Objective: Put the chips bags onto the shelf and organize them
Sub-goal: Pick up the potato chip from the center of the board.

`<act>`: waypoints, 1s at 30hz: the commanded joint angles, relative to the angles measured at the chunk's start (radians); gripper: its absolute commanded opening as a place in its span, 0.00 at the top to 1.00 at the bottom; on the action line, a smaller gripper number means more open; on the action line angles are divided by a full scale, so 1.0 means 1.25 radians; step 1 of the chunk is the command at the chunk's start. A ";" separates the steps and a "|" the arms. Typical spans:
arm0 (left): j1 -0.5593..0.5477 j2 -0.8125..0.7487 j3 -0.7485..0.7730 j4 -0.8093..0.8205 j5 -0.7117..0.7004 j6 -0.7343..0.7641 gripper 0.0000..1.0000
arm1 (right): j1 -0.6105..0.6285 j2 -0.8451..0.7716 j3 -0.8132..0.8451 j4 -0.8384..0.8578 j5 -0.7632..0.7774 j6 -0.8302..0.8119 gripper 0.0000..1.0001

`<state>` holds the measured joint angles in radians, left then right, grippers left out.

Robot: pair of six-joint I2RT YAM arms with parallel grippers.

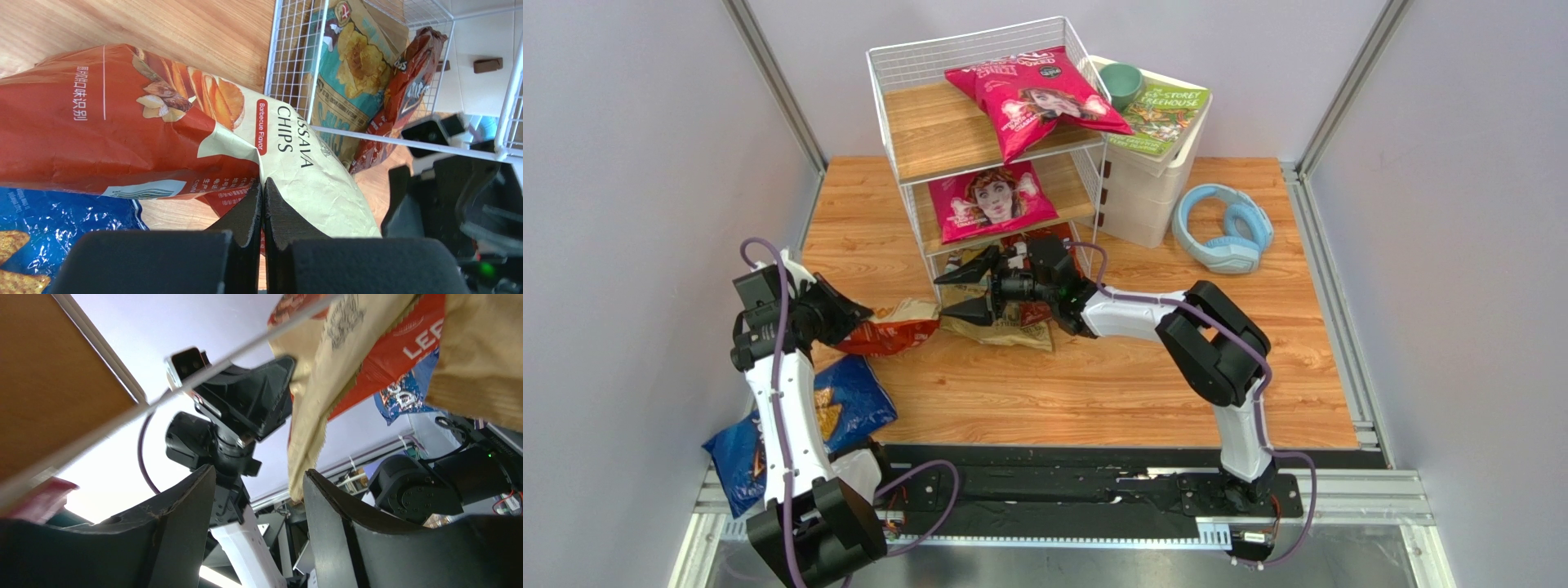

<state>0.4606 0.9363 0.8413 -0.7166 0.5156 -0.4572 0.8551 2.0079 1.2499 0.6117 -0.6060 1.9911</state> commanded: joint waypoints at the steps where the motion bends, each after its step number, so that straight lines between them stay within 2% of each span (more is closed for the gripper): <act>1: 0.001 -0.020 -0.010 0.036 0.055 0.026 1.00 | -0.004 0.042 0.073 -0.016 -0.029 -0.015 0.40; 8: 0.001 -0.031 -0.010 0.031 0.050 0.027 1.00 | 0.007 0.066 0.069 0.008 -0.045 -0.002 0.40; 18: 0.002 -0.020 0.001 0.019 0.011 0.041 1.00 | -0.009 -0.016 -0.083 -0.014 -0.080 -0.038 0.40; 22: 0.001 -0.016 -0.001 0.022 0.013 0.042 1.00 | -0.008 -0.015 -0.054 -0.068 -0.087 -0.078 0.40; 30: 0.001 -0.015 -0.007 0.024 0.029 0.043 1.00 | -0.005 0.023 0.019 -0.062 -0.069 -0.056 0.39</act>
<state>0.4606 0.9218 0.8230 -0.7139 0.5194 -0.4248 0.8494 2.0533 1.1957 0.5137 -0.6933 1.9217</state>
